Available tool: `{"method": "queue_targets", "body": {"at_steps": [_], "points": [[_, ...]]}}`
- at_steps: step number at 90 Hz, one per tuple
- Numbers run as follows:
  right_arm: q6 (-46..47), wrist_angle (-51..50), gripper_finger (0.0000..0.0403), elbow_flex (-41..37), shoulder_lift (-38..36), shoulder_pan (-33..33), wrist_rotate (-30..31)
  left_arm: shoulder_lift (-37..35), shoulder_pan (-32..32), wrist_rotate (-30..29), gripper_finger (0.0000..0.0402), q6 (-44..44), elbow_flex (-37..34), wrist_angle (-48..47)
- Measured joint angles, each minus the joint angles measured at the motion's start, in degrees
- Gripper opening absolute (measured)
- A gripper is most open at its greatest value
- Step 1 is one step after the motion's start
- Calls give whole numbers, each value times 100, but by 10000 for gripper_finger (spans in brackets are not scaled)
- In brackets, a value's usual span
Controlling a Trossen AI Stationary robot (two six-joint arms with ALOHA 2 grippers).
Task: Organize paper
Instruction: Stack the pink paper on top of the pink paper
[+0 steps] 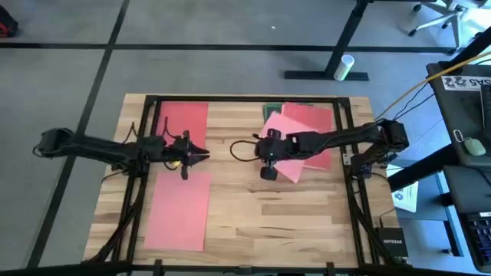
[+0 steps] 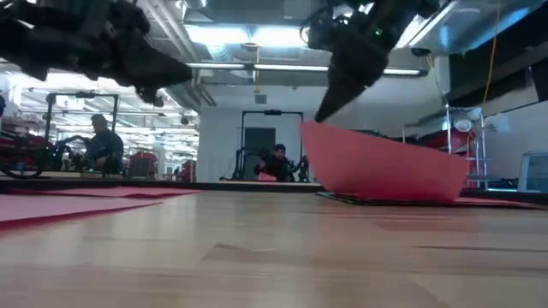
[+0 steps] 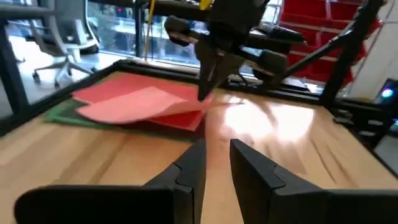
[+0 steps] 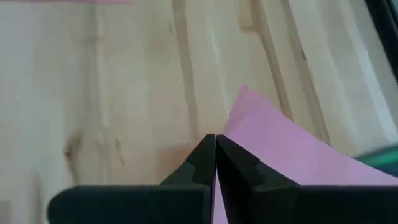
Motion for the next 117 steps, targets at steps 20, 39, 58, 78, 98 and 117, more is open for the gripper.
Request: {"method": "queue_targets", "body": {"at_steps": [20, 39, 58, 78, 98, 117], "points": [[-16, 142, 0, 6, 0, 0, -133, 1120, 0, 79, 56, 119, 652, 46], [-19, 328, 0, 6, 0, 0, -328, 2169, 0, 95, 57, 170, 1242, 35], [-19, 349, 0, 6, 0, 0, -499, 2788, -2, -121, 57, 717, 1665, 46], [-19, 505, 0, 6, 0, 2, -745, 3036, 70, -276, 57, 827, 1853, 31], [-19, 715, 0, 6, 0, 0, -1001, 3097, 39, -206, 57, 771, 1874, 51], [-19, 733, 0, 6, 0, 0, -1032, 3101, -45, -189, 57, 801, 1874, 114]]}}
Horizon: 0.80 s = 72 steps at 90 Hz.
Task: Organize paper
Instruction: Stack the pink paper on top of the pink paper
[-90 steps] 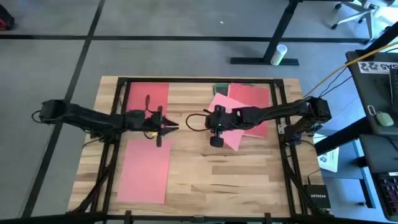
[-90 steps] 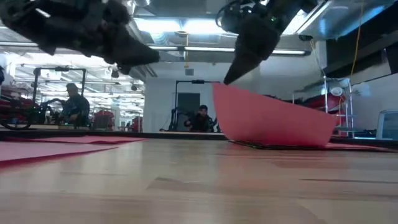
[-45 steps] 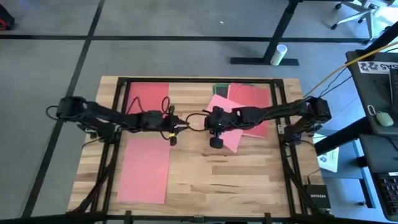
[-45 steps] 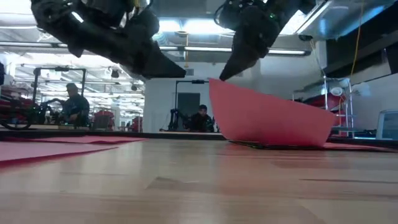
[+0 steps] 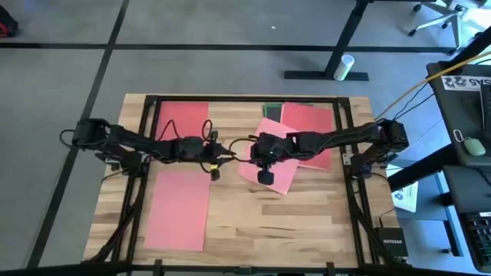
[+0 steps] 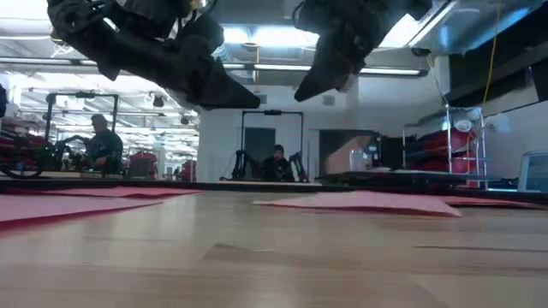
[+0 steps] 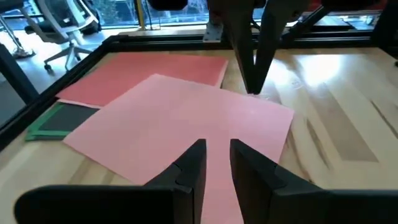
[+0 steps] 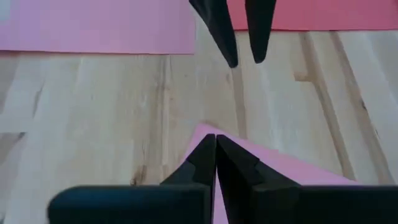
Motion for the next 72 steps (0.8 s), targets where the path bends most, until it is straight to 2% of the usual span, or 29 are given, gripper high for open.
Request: {"method": "queue_targets", "body": {"at_steps": [22, 38, 55, 72], "points": [[-146, -481, 11, -7, 0, 4, 0, 0, -151, 8, 57, 70, 0, -429], [-156, -1099, 63, -7, 0, 131, 85, 0, -119, -20, 57, 21, 0, -555], [-169, -1674, 122, -53, 0, 604, 262, 0, -121, -17, 57, -164, 0, -584], [58, -2029, 142, -310, 4, 1140, 341, 0, -119, -20, 57, -237, -2, -590]]}}
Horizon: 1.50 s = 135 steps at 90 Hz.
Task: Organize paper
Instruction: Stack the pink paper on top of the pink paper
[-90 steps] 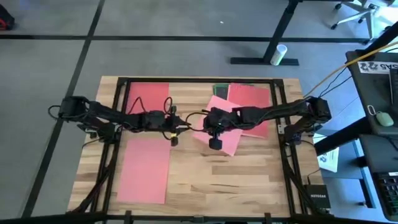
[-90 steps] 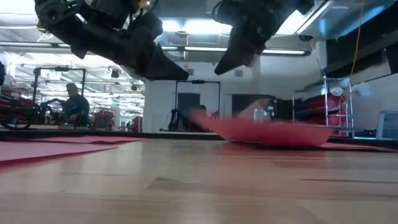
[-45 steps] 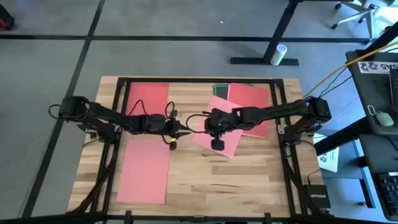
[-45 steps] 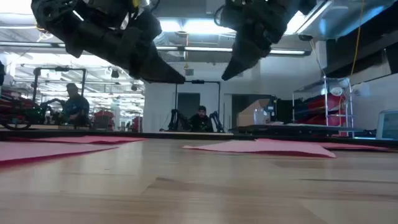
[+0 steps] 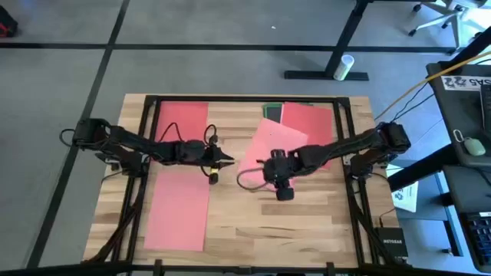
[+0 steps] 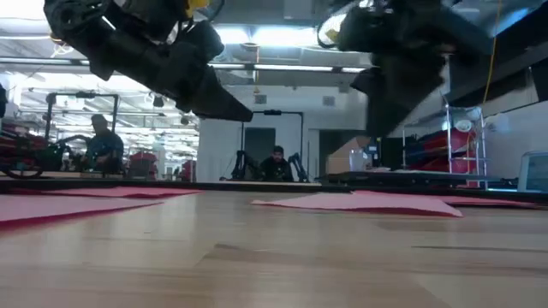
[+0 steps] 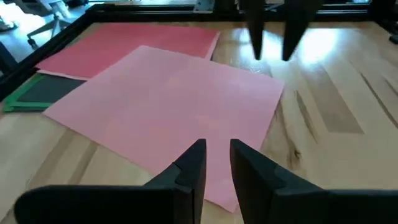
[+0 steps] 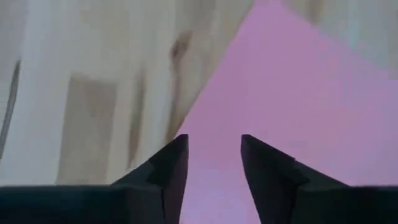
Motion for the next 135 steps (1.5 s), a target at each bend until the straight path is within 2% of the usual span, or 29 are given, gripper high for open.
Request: {"method": "queue_targets", "body": {"at_steps": [23, 46, 59, 87, 117, 135], "points": [[541, 6, 143, -654, 2, 611, 436, 0, 33, -4, 57, -108, 0, 1], [962, 730, 143, -1107, 2, 1107, 695, 0, 26, -4, 56, -273, 0, -15], [1070, 762, 143, -1221, 2, 1284, 920, 0, 16, -4, 56, -380, -2, -31], [1126, 1122, 143, -1664, 2, 1351, 1251, 0, -184, -7, 56, -566, -7, -190], [1169, 1559, 143, -1810, 7, 1349, 1213, 0, -365, -4, 56, -733, -7, -302], [1169, 1693, 143, -1775, 367, 1346, 1263, 0, -363, -8, 56, -774, -7, -289]]}}
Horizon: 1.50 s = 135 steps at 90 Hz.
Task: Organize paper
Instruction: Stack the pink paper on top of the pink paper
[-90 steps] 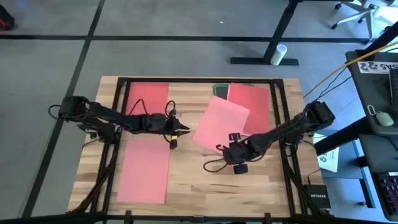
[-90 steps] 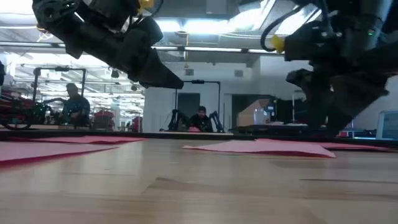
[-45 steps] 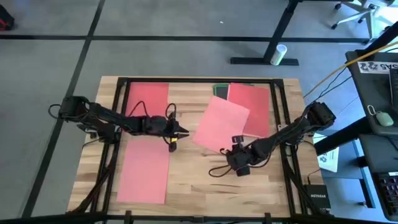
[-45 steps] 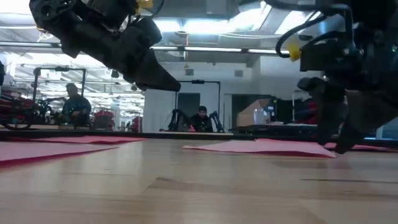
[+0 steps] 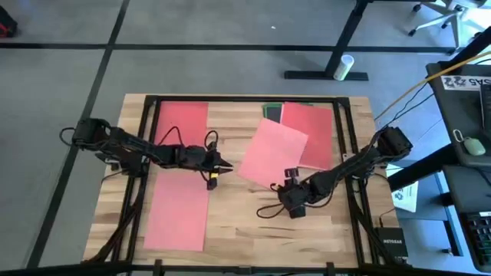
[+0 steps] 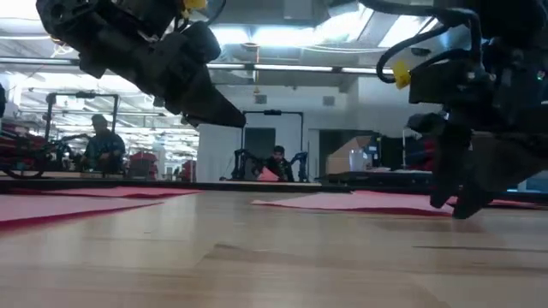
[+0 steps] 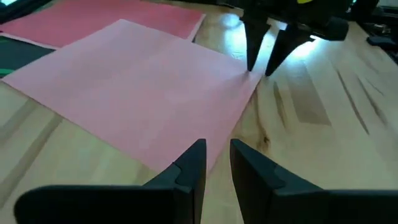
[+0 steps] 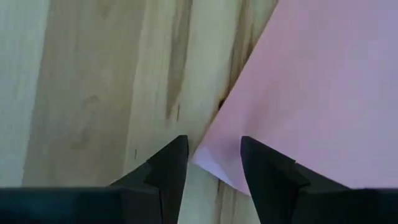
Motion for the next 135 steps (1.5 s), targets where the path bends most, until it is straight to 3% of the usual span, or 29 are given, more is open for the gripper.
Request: {"method": "queue_targets", "body": {"at_steps": [19, 41, 59, 85, 103, 119, 135], "points": [[20, 84, 126, 23, 218, 8, 126, 0, -42, -1, 56, -54, 0, -7], [-7, 48, 10, 120, 238, 8, 151, 0, -133, -1, 56, -83, 0, -10], [9, 41, 2, 177, 245, 7, 343, 0, -186, -1, 56, -83, 0, -8], [-177, -258, 0, 683, 275, 134, 410, 0, -186, -1, 56, -93, 0, -30], [-105, -484, 7, 802, 269, 134, 143, 0, -186, -3, 56, -115, 0, -84], [137, -976, 57, 804, 273, 137, 1, 0, -186, -5, 56, -149, 0, -155], [284, -1266, 121, 802, 273, 137, 370, 0, -186, -7, 56, -135, 0, -150]]}}
